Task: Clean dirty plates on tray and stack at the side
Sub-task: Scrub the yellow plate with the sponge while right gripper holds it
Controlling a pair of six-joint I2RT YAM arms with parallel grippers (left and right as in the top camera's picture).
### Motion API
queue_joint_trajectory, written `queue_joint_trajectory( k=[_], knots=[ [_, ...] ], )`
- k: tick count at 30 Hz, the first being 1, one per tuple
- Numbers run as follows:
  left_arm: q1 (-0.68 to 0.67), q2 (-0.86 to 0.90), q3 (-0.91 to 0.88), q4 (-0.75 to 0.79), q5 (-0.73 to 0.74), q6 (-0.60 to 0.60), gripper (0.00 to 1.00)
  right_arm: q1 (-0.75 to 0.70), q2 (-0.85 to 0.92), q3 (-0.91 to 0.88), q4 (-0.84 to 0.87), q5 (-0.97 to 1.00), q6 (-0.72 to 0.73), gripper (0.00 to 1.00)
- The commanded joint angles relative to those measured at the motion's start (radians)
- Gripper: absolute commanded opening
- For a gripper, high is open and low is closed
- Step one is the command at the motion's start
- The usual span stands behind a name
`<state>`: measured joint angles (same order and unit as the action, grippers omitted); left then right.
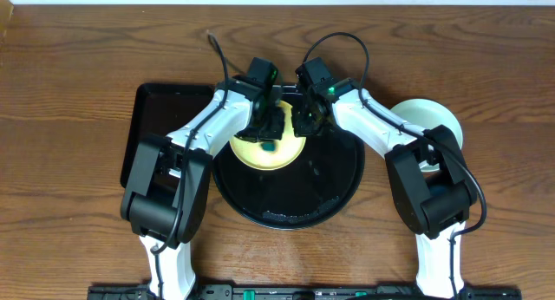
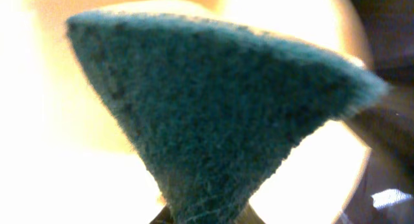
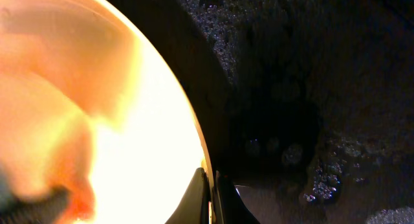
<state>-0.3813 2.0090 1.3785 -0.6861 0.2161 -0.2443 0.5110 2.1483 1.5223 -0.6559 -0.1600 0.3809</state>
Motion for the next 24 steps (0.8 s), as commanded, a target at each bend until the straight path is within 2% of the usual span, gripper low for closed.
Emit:
queue_joint_trajectory(
  k=[1, 3, 7, 10, 12, 15, 17, 20, 24],
  knots=[
    [0.005, 0.016, -0.001, -0.035, -0.212, -0.277, 0.08, 0.003, 0.023, -0.025, 0.002, 0.066, -0.023, 0.01],
    [0.005, 0.016, -0.001, -0.043, -0.150, -0.262, 0.07, 0.003, 0.023, -0.025, 0.002, 0.066, -0.023, 0.01],
    [0.005, 0.016, -0.001, -0.035, 0.113, -0.020, 0.08, 0.003, 0.023, -0.025, 0.002, 0.066, -0.023, 0.01],
    [0.007, 0.016, -0.001, -0.042, 0.101, 0.037, 0.08, 0.003, 0.023, -0.025, 0.007, 0.066, -0.023, 0.01],
    [0.013, 0.016, -0.001, -0.039, -0.022, -0.009, 0.08, 0.003, 0.023, -0.025, 0.007, 0.066, -0.023, 0.01],
    [0.029, 0.016, -0.001, -0.069, -0.294, -0.243, 0.08, 0.002, 0.023, -0.025, 0.005, 0.066, -0.024, 0.01],
    [0.040, 0.016, -0.001, -0.084, -0.337, -0.317, 0.08, 0.000, 0.023, -0.025, 0.000, 0.066, -0.024, 0.01],
    [0.042, 0.016, -0.001, -0.098, -0.182, -0.292, 0.08, 0.000, 0.023, -0.025, -0.002, 0.066, -0.031, 0.01],
    [0.030, 0.016, -0.001, -0.093, 0.167, -0.048, 0.08, 0.000, 0.023, -0.025, -0.002, 0.065, -0.031, 0.01]
  ],
)
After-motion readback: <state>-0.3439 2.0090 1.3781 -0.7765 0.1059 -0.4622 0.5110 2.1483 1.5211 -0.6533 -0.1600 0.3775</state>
